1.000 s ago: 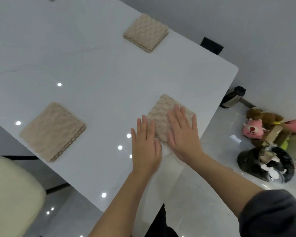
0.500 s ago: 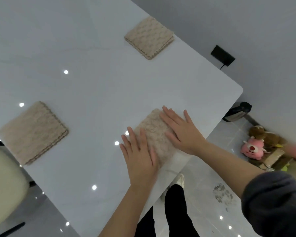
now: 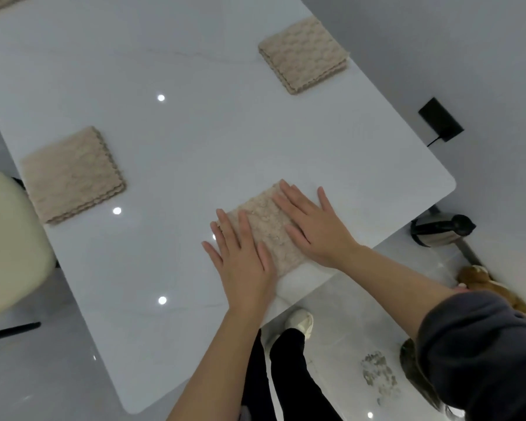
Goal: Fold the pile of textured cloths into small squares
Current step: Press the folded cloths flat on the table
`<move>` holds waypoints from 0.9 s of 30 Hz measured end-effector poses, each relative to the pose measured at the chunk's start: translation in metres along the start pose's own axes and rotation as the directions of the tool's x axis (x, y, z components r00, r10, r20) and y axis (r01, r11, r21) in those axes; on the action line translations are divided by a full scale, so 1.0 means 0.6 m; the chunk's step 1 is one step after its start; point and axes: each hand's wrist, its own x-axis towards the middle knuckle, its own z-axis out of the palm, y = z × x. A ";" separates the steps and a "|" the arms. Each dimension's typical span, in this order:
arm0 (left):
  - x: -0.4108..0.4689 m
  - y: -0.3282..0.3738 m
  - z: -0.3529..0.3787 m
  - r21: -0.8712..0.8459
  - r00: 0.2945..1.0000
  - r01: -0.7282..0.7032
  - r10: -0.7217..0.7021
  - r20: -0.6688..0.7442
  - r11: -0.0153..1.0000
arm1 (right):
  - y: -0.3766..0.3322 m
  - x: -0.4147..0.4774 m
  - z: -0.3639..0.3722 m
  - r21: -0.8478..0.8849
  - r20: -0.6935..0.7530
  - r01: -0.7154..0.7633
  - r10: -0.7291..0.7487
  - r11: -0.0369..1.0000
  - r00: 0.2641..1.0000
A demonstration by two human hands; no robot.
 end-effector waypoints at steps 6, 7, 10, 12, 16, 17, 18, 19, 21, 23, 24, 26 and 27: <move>0.003 0.002 0.008 0.077 1.000 -0.013 0.014 -0.001 0.997 | -0.008 0.008 0.018 -0.106 0.029 0.023 -0.020 0.994 0.999; 0.003 -0.002 0.006 0.092 1.000 -0.015 0.015 -0.001 0.996 | -0.005 0.007 0.018 -0.102 0.021 0.013 -0.011 0.995 1.000; 0.006 0.002 0.006 0.116 1.000 0.000 0.000 0.000 0.993 | -0.010 0.008 0.022 -0.092 0.000 -0.019 0.019 0.996 1.000; 0.006 0.009 0.003 0.130 1.000 -0.019 0.015 0.025 0.991 | -0.020 0.009 0.027 -0.087 -0.002 -0.032 0.032 0.996 0.999; 0.016 -0.014 -0.040 0.211 0.989 -0.130 0.111 0.098 0.969 | -0.025 -0.008 0.023 0.007 -0.062 -0.149 0.149 0.989 0.987; 0.025 -0.022 -0.056 0.218 0.984 -0.167 0.148 0.104 0.962 | -0.031 -0.019 0.023 0.057 -0.089 -0.224 0.228 0.973 0.970; 0.037 -0.029 -0.072 0.209 0.975 -0.213 0.192 0.115 0.955 | -0.042 -0.032 0.025 0.103 -0.113 -0.303 0.314 0.947 0.943; 0.054 -0.033 -0.086 0.190 0.959 -0.271 0.248 0.136 0.944 | -0.057 -0.044 0.029 0.149 -0.136 -0.381 0.400 0.913 0.906; 0.093 -0.034 -0.106 0.166 0.903 -0.413 0.380 0.200 0.895 | -0.094 -0.061 0.041 0.250 -0.172 -0.507 0.553 0.825 0.815; 0.136 -0.029 -0.114 0.152 0.810 -0.566 0.512 0.287 0.810 | -0.131 -0.069 0.058 0.333 -0.173 -0.588 0.660 0.738 0.731; 0.155 -0.025 -0.115 0.142 0.751 -0.637 0.569 0.334 0.757 | -0.148 -0.069 0.069 0.358 -0.171 -0.616 0.698 0.701 0.695; 0.188 -0.021 -0.111 0.132 0.619 -0.766 0.666 0.416 0.629 | -0.178 -0.066 0.088 0.389 -0.170 -0.662 0.756 0.640 0.632; 0.200 -0.020 -0.108 0.128 0.550 -0.819 0.703 0.450 0.559 | -0.190 -0.062 0.096 0.398 -0.169 -0.680 0.778 0.615 0.605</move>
